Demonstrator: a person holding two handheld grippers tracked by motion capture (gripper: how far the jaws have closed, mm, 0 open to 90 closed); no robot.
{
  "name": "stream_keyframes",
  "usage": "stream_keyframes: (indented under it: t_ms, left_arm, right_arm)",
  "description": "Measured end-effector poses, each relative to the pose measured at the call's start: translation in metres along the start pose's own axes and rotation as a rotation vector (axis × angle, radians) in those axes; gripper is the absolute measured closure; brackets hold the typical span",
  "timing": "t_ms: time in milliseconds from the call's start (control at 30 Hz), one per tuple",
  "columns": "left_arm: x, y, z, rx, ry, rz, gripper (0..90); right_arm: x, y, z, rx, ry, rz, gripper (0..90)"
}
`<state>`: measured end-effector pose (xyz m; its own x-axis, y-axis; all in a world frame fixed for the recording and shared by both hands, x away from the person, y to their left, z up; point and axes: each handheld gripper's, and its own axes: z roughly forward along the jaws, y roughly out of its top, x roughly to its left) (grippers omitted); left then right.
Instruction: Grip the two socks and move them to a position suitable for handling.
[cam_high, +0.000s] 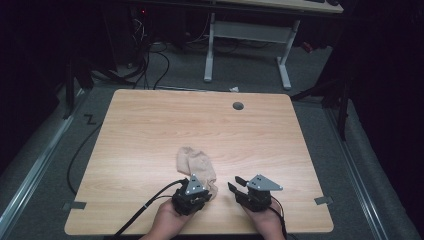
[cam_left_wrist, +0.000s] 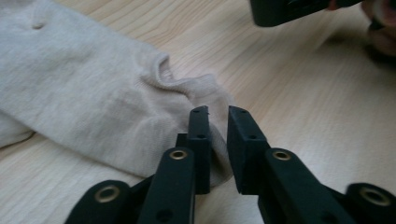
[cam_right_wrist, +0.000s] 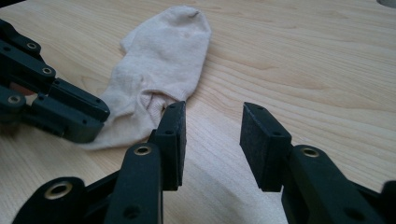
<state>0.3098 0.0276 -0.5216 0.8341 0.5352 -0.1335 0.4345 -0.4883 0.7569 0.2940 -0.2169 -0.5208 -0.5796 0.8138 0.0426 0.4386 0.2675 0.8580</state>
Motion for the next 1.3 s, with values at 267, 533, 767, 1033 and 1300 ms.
stream_keyframes:
  t_ms: [267,533,767,1033,1300]
  left_arm:
    - [0.051,0.026,-0.025,-0.116,0.127,-0.053,61.0]
    - [0.104,0.053,0.003,-0.017,0.236,-0.046,55.4]
    - [0.109,0.054,0.013,0.0,0.205,-0.062,74.9]
    - [0.105,0.052,0.006,-0.012,0.222,-0.049,88.2]
    - [0.098,0.054,-0.015,-0.066,0.234,-0.055,88.9]
  right_arm:
    - [0.018,0.004,0.006,0.014,0.054,-0.009,61.3]
    - [0.037,0.009,0.026,0.076,0.098,-0.016,58.3]
    - [0.036,0.008,0.036,0.15,0.069,-0.011,60.8]
    - [0.037,0.009,0.039,0.198,0.055,0.001,76.5]
    - [0.037,0.012,0.031,0.142,0.03,-0.01,85.7]
